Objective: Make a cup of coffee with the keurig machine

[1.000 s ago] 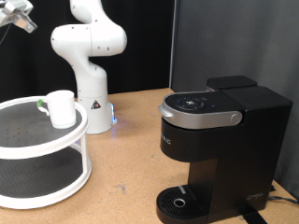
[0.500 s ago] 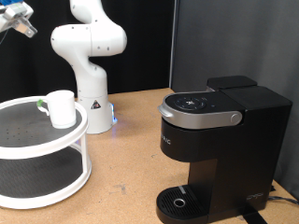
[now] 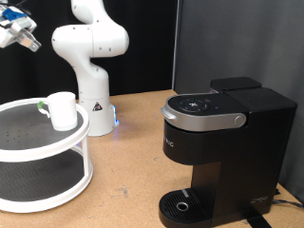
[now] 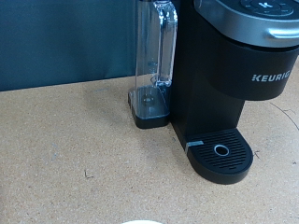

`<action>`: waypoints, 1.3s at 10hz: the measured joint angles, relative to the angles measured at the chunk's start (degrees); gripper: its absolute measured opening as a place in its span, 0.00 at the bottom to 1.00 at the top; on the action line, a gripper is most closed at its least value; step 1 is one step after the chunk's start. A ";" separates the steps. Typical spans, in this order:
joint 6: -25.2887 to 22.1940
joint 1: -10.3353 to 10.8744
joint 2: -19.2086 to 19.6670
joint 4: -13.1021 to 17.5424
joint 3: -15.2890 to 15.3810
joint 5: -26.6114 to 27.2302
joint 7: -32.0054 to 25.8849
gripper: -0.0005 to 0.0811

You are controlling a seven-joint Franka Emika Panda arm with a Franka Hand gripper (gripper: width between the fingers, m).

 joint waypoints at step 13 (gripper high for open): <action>13.45 0.08 3.18 -8.21 -5.00 -3.97 -5.51 0.72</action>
